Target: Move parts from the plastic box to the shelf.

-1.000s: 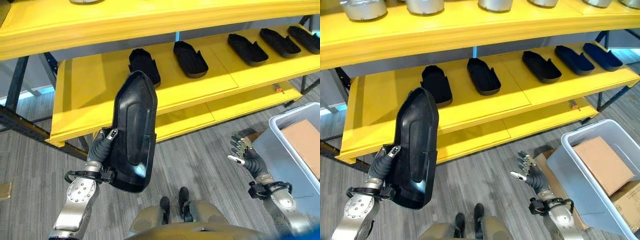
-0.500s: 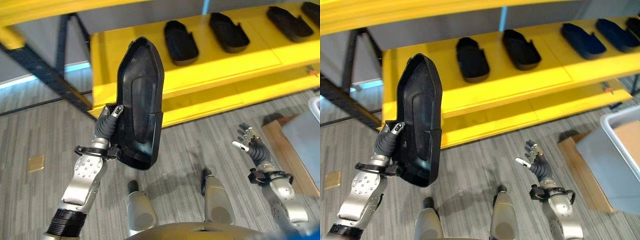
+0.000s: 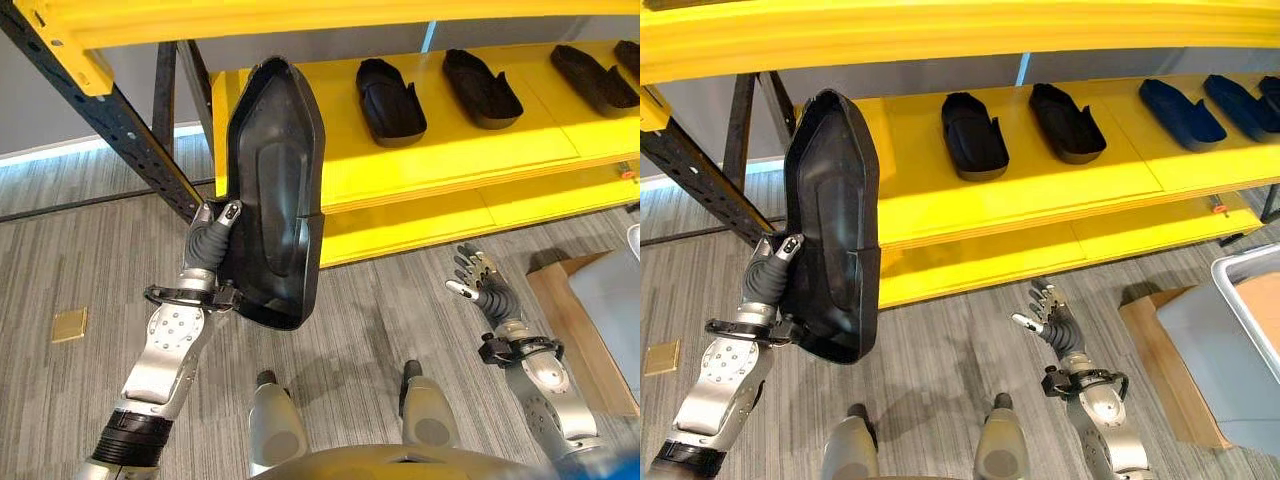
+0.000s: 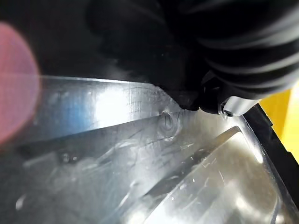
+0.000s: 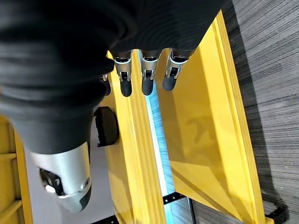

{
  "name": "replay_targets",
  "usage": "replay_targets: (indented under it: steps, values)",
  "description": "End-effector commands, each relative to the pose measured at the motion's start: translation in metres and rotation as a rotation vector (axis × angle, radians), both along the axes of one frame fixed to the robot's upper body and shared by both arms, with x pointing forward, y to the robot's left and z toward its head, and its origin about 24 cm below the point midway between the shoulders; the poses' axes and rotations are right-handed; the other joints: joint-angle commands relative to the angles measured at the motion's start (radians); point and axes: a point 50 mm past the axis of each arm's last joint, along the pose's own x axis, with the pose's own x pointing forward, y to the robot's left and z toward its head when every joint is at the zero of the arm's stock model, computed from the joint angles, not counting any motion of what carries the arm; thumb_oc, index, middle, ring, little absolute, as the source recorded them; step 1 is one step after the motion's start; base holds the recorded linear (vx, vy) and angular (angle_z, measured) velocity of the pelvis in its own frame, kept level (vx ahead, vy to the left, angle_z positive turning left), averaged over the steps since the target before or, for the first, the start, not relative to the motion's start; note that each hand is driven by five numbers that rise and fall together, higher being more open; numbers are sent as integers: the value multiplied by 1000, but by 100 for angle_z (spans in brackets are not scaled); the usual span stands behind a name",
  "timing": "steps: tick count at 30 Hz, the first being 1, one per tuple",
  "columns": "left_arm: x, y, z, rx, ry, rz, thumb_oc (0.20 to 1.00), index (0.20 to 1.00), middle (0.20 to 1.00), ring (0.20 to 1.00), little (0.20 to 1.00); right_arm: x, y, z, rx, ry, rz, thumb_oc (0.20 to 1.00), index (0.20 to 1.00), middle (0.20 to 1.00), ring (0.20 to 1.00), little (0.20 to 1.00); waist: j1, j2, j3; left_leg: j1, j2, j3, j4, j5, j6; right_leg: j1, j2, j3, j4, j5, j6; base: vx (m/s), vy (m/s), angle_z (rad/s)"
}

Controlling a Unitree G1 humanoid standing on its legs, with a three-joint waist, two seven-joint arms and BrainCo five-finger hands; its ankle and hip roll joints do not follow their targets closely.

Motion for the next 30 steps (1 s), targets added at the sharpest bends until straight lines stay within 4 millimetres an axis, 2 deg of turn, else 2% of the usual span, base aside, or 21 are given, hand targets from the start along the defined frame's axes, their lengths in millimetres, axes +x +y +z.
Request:
replay_targets:
  steps: [1, 2, 3, 5, 9, 11, 12, 14, 15, 18, 19, 20, 21, 23, 26, 30]
  values:
    - [5, -20, 37, 1, -209, -69, 200, 200, 200, 200, 200, 6, 4, 22, 24, -108, 47, 1000, 1000, 1000, 1000, 1000, 2, 6, -53, 17, 32, 5, -15, 57, -10, 20, 41, -11, 44, 39, -51, 7, -71, -4]
    - [16, -29, 41, 12, -222, -81, 200, 200, 200, 200, 200, 9, 9, 23, 30, -113, 63, 1000, 1000, 1000, 1000, 1000, -5, 6, -61, 17, 37, 4, -17, 63, -14, 13, 48, -7, 56, 35, -53, -3, -51, -4]
    - [17, -29, 41, 12, -223, -81, 200, 200, 200, 200, 200, 9, 9, 23, 30, -115, 62, 1000, 1000, 1000, 1000, 1000, -4, 6, -60, 16, 37, 4, -17, 63, -14, 12, 48, -7, 57, 35, -53, -12, -49, 3]
    - [31, -39, 45, 28, -231, -86, 200, 200, 200, 200, 200, 12, 14, 23, 42, -112, 78, 1000, 1000, 1000, 1000, 1000, -12, 7, -67, 19, 44, 6, -19, 68, -19, 8, 55, -3, 64, 32, -56, -7, -40, -5]
    - [56, -44, 42, -16, -195, -25, 200, 200, 200, 200, 200, 13, 21, 22, 51, -101, 108, 1000, 1000, 1000, 1000, 1000, -28, 13, -79, 12, 55, 9, -26, 86, -29, -13, 63, 6, 75, 32, -61, -15, -42, -11]
    - [67, -41, 41, -40, -171, 15, 200, 200, 200, 200, 200, 14, 22, 21, 47, -97, 119, 1000, 1000, 1000, 1000, 1000, -37, 19, -81, -3, 62, 10, -19, 90, -31, -37, 69, 15, 88, 31, -64, -49, -18, -11]
    - [81, -37, 41, -47, -134, 52, 200, 200, 200, 200, 200, 15, 24, 22, 42, -94, 132, 1000, 1000, 1000, 1000, 1000, -50, 28, -81, -22, 69, 12, -10, 95, -31, -62, 71, 22, 101, 32, -65, -53, -11, -17]
    - [89, -34, 42, -66, -120, 66, 200, 200, 200, 200, 200, 16, 25, 22, 39, -93, 145, 1000, 1000, 1000, 1000, 1000, -56, 34, -83, -42, 73, 12, 0, 97, -31, -86, 73, 25, 114, 31, -67, -72, 0, -14]
    - [102, -25, 45, -63, -80, 95, 200, 200, 200, 200, 200, 16, 24, 21, 29, -83, 155, 1000, 1000, 1000, 1000, 1000, -71, 43, -81, -74, 75, 8, 12, 105, -32, -122, 78, 32, 132, 32, -67, -111, 2, -9]
    - [119, 4, 62, 105, -62, 197, 200, 200, 200, 200, 200, 12, 23, 18, 21, -64, 174, 1000, 1000, 1000, 1000, 1000, -91, 57, -83, -146, 78, -1, 44, 106, -32, -190, 82, 35, 167, 28, -68, -90, -5, -9]
    - [122, 14, 70, 181, -64, 230, 200, 200, 200, 200, 200, 11, 23, 17, 18, -59, 179, 1000, 1000, 1000, 1000, 1000, -96, 60, -84, -169, 79, -6, 55, 107, -32, -209, 81, 36, 176, 27, -68, -54, -11, -7]
    - [122, 13, 70, 181, -64, 230, 200, 200, 200, 200, 200, 11, 23, 17, 18, -60, 179, 1000, 1000, 1000, 1000, 1000, -97, 62, -88, -175, 78, -8, 53, 111, -31, -214, 81, 34, 174, 30, -68, -54, -15, -7]
    - [121, 26, 80, 312, -86, 267, 200, 200, 200, 200, 200, 8, 19, 16, 16, -58, 177, 1000, 1000, 1000, 1000, 1000, -100, 66, -85, -209, 76, -16, 71, 107, -31, -243, 78, 34, 191, 27, -66, -41, -13, -8]
    - [117, 32, 87, 440, -113, 292, 200, 200, 200, 200, 200, 7, 16, 15, 20, -61, 166, 1000, 1000, 1000, 1000, 1000, -97, 69, -85, -235, 75, -22, 84, 104, -30, -263, 72, 28, 202, 25, -65, -36, -13, 7]
    - [114, 38, 84, 621, -100, 313, 200, 200, 200, 200, 200, 6, 12, 15, 30, -66, 155, 1000, 1000, 1000, 1000, 1000, -93, 67, -80, -255, 77, -19, 101, 98, -29, -283, 67, 28, 218, 23, -63, -8, 3, 6]
    - [112, 49, 80, 595, -80, 352, 200, 200, 200, 200, 200, 7, 12, 15, 36, -71, 152, 1000, 1000, 1000, 1000, 1000, -87, 65, -70, -279, 76, -23, 115, 96, -29, -301, 63, 30, 221, 24, -63, -6, 9, 3]
